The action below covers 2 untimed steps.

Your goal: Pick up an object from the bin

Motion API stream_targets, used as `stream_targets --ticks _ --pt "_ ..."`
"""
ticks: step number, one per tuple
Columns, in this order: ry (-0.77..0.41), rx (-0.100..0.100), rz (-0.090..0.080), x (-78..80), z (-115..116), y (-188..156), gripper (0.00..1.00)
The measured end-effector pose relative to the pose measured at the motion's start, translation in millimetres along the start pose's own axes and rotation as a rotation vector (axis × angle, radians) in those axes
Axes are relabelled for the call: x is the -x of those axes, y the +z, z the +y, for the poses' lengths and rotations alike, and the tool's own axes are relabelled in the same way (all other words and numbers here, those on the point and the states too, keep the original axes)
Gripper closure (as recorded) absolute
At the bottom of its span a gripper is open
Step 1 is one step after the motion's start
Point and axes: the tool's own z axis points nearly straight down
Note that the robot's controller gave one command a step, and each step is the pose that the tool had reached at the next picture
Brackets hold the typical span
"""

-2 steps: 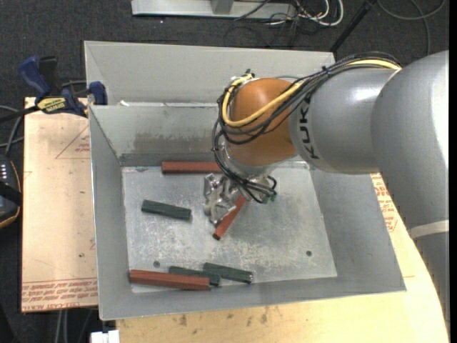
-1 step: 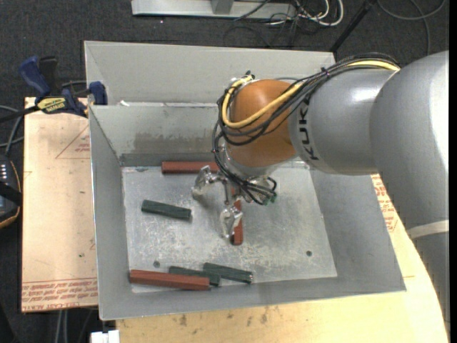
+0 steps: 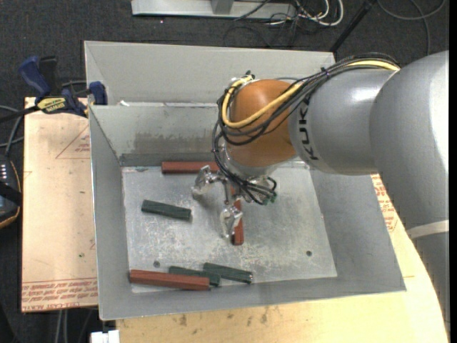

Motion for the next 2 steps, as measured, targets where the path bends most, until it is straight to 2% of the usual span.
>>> stream_targets --ticks 1,2 --pt "0.212 -0.001 -0.002 54.9 41.8 -0.5 1.0" --pt "0.213 0.001 0.0 53.7 42.7 1.5 0.0"
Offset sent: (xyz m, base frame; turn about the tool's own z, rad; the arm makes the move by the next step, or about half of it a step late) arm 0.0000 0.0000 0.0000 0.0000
